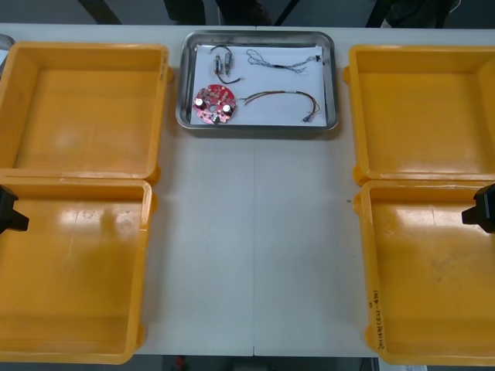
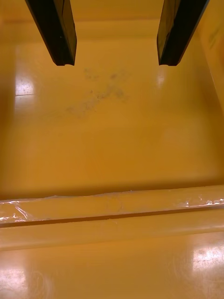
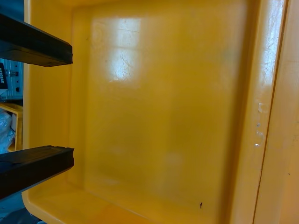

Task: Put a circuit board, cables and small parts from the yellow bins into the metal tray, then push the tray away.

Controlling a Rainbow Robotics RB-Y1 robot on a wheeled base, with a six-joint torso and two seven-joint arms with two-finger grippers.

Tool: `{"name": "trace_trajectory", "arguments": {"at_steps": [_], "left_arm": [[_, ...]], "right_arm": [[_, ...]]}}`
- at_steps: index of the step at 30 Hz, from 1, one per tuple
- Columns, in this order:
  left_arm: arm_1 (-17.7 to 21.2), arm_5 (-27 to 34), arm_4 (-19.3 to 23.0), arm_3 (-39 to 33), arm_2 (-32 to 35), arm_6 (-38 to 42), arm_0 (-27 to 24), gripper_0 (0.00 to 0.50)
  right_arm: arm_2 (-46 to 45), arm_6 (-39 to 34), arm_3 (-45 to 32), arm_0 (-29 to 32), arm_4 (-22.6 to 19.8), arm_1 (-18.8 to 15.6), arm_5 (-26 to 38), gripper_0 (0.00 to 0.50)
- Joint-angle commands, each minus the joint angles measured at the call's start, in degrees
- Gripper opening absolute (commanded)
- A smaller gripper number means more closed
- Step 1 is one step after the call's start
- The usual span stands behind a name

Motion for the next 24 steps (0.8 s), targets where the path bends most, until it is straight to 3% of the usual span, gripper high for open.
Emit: {"name": "trace_trajectory", "arguments": {"at_steps": [1,24], "left_arm": [[2.3,-0.4,-0.5,-1.3,1.7,-4.7,0.8,0.500],[2.3,-0.4,-0.5,-1.3,1.7,-4.7,0.8,0.500]], "right_arm": [[-0.8,1.6,-0.4,0.8,0.0,-2.1,0.2,0.500],[-0.8,1.6,-0.4,0.8,0.0,-2.1,0.2,0.500]]}}
